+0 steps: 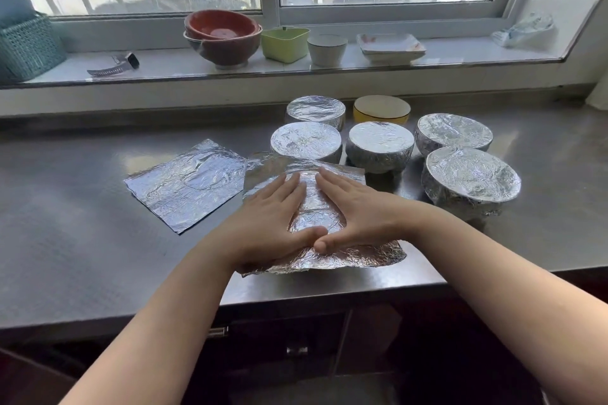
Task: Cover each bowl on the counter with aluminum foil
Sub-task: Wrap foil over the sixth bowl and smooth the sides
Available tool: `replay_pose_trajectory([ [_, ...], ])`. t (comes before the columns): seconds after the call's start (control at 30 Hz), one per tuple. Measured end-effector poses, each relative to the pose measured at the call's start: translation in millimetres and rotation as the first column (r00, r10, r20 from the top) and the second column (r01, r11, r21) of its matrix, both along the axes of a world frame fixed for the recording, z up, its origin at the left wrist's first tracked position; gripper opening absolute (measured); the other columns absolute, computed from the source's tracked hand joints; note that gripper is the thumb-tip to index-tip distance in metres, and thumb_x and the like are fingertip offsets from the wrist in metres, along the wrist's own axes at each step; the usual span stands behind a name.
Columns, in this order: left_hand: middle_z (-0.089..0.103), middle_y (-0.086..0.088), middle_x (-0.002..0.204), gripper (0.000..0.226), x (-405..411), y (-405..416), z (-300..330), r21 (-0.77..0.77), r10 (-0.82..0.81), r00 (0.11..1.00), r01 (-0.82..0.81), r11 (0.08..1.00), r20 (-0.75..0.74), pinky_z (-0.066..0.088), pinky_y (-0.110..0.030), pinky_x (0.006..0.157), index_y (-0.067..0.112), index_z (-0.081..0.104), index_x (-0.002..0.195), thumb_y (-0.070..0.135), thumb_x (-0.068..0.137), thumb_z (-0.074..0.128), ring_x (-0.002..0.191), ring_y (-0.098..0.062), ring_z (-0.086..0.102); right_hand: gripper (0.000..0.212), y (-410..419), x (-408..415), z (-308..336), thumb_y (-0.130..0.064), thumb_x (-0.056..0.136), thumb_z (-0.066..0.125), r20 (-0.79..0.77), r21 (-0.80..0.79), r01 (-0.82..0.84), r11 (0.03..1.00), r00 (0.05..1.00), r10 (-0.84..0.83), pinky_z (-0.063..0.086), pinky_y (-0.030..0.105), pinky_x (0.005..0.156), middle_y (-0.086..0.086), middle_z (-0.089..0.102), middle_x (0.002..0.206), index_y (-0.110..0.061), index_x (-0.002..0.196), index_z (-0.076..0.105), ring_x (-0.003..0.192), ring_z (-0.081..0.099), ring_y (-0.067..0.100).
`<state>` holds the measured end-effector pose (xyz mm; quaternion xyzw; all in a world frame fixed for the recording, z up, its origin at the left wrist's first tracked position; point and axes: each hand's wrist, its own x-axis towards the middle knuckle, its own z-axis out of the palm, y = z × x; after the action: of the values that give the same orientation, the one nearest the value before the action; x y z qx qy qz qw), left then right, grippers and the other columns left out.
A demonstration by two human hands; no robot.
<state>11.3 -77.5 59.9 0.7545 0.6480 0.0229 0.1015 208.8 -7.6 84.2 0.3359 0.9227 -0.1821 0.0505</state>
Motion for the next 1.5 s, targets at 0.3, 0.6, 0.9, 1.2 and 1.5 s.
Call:
replay_pose_trajectory([
  [0.3,-0.02,0.017,0.159,0.142,-12.5,-3.9,8.0,-0.111,-0.021,0.992,0.035,0.993,0.122,-0.002,-0.032,0.122,0.029,-0.008,0.156,0.105,0.042,0.028,0.147,-0.004,-0.015,0.128,2.3,1.8,-4.4,-0.077,0.061,0.069,-0.072,-0.067,-0.027,0.997,0.997,0.022,0.001,0.036,0.121,-0.018,-0.019,0.16,-0.043,0.151,-0.016,0.148,-0.015,0.006],
  [0.6,-0.018,0.015,0.16,0.135,-6.0,-15.2,12.0,-0.107,-0.007,0.99,0.022,0.994,0.14,-0.002,-0.029,0.119,0.028,-0.007,0.156,0.096,0.05,0.043,0.147,-0.005,-0.014,0.127,-1.0,5.0,-4.3,-0.068,0.065,0.075,-0.08,-0.077,-0.045,0.996,0.996,0.039,-0.002,0.031,0.118,-0.015,-0.016,0.161,-0.042,0.152,-0.013,0.148,-0.014,0.007],
  [0.9,0.001,0.014,0.163,0.128,-5.7,-21.8,-1.5,0.036,-0.023,0.954,0.012,0.999,0.298,0.005,-0.02,0.113,0.037,0.006,0.155,0.085,0.048,0.059,0.148,-0.006,0.002,0.13,0.6,3.6,-8.4,-0.066,0.06,0.08,-0.116,-0.111,-0.04,0.993,0.993,0.027,0.003,0.037,0.123,-0.017,-0.011,0.161,-0.043,0.152,-0.009,0.148,-0.011,0.006],
  [1.2,-0.009,0.023,0.156,0.134,-9.5,-21.5,-1.3,0.011,-0.025,0.948,0.023,1.0,0.317,0.003,-0.025,0.116,0.042,-0.001,0.153,0.086,0.044,0.065,0.141,0.003,-0.007,0.126,2.5,6.5,1.9,-0.062,0.063,0.08,-0.163,-0.153,-0.049,0.987,0.986,0.023,0.003,0.036,0.122,-0.017,-0.019,0.161,-0.05,0.15,-0.011,0.147,-0.016,0.003],
  [1.5,-0.006,0.02,0.159,0.134,-13.3,-26.8,-0.2,0.011,-0.016,0.949,0.013,1.0,0.314,0.003,-0.021,0.113,0.039,0.001,0.153,0.085,0.047,0.069,0.143,0.002,-0.005,0.127,1.1,1.4,1.9,-0.066,0.065,0.076,-0.08,-0.114,-0.056,0.992,0.996,0.047,-0.004,0.031,0.12,-0.017,-0.019,0.161,-0.041,0.152,-0.014,0.145,-0.019,0.0],
])
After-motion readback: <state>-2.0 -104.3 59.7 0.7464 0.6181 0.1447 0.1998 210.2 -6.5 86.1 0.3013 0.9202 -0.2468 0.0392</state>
